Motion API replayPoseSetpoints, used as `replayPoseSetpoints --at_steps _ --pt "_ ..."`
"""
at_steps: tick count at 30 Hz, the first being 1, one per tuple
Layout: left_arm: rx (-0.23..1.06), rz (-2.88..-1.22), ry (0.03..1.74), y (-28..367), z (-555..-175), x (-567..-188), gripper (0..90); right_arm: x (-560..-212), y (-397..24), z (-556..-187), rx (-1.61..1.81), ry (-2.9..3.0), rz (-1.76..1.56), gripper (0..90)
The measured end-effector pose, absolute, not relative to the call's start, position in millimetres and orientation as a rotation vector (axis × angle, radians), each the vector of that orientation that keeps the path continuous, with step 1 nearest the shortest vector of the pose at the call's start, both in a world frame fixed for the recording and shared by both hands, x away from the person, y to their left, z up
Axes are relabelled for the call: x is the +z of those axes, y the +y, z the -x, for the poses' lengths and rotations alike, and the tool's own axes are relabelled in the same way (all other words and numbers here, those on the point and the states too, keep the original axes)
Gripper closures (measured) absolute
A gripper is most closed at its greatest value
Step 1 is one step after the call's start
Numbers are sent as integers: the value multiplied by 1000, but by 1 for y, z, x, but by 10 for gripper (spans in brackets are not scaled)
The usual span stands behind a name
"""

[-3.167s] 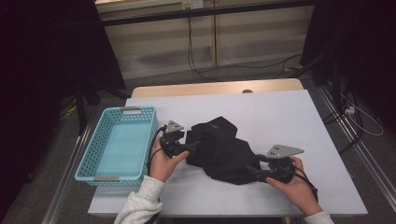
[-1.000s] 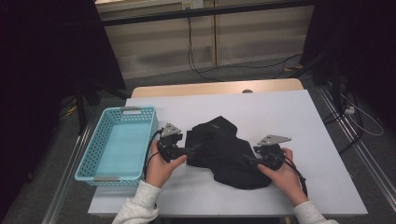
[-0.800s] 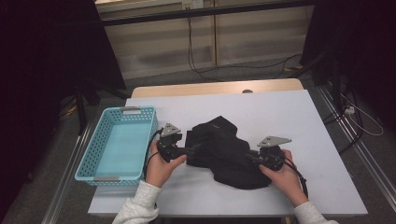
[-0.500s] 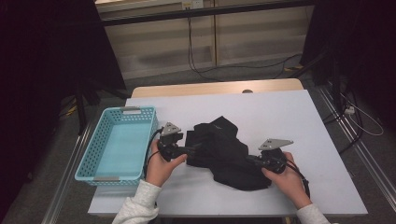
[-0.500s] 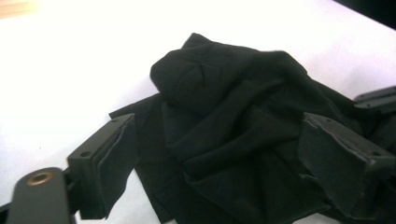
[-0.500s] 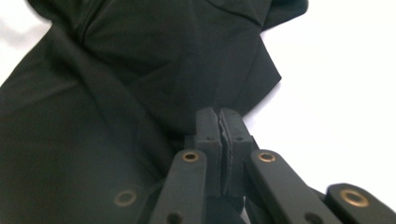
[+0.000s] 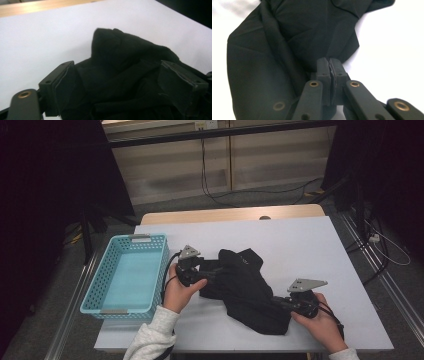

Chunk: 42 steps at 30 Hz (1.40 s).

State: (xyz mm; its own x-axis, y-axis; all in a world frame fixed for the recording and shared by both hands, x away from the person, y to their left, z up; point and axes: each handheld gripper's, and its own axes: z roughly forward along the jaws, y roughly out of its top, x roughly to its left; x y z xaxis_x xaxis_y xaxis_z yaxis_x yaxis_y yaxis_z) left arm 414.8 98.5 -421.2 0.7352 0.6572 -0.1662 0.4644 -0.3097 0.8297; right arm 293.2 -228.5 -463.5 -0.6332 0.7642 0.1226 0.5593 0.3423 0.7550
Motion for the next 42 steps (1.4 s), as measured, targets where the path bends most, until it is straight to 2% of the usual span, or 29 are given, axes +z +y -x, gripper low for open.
replayPoseSetpoints --at_steps 8,10,12,14,18,19,20,22,23,24,26,28,33,37,38,39,41,42 --pt "208 -1994 856 83 -428 -427 236 -463 -235 -290 1143 2323 -1211 877" --pt "171 -2008 864 82 -427 -432 323 -459 -245 -290 1133 2274 -1224 877" --pt "134 -2022 869 82 -425 -438 340 -458 -249 -289 1129 2256 -1233 877" --pt "112 -2040 853 82 -421 -442 442 -455 -258 -289 1092 2235 -1252 877" --pt "90 -2057 843 83 -415 -447 473 -454 -274 -290 970 2183 -1294 871" --pt "77 -2080 834 83 -413 -448 479 -453 -277 -292 953 2147 -1318 813" --pt "77 -2080 834 83 -413 -448 480 -453 -277 -292 953 2147 -1318 813" --pt "77 -2088 832 82 -412 -449 499 -450 -275 -295 970 2106 -1327 728" --pt "71 -2085 835 82 -412 -450 539 -446 -268 -300 1017 2093 -1320 647" --pt "71 -2085 838 82 -411 -450 539 -446 -268 -300 1017 2093 -1320 647" --pt "59 -2094 838 80 -410 -451 591 -444 -257 -307 1044 2090 -1300 590" --pt "66 -2088 840 79 -409 -452 587 -444 -245 -315 1052 2094 -1281 516" --pt "85 -2093 829 82 -407 -450 537 -450 -228 -348 1082 2046 -1360 475" --pt "99 -2072 850 86 -408 -449 453 -461 -224 -374 998 2098 -1456 480" --pt "112 -2072 852 87 -408 -449 415 -465 -224 -377 1001 2106 -1495 542" --pt "120 -2066 856 89 -409 -449 371 -466 -223 -377 1059 2117 -1493 655" --pt "132 -2051 874 92 -410 -448 303 -468 -220 -375 1091 2155 -1462 733" --pt "148 -2055 875 94 -411 -447 280 -467 -220 -375 1101 2175 -1450 836"
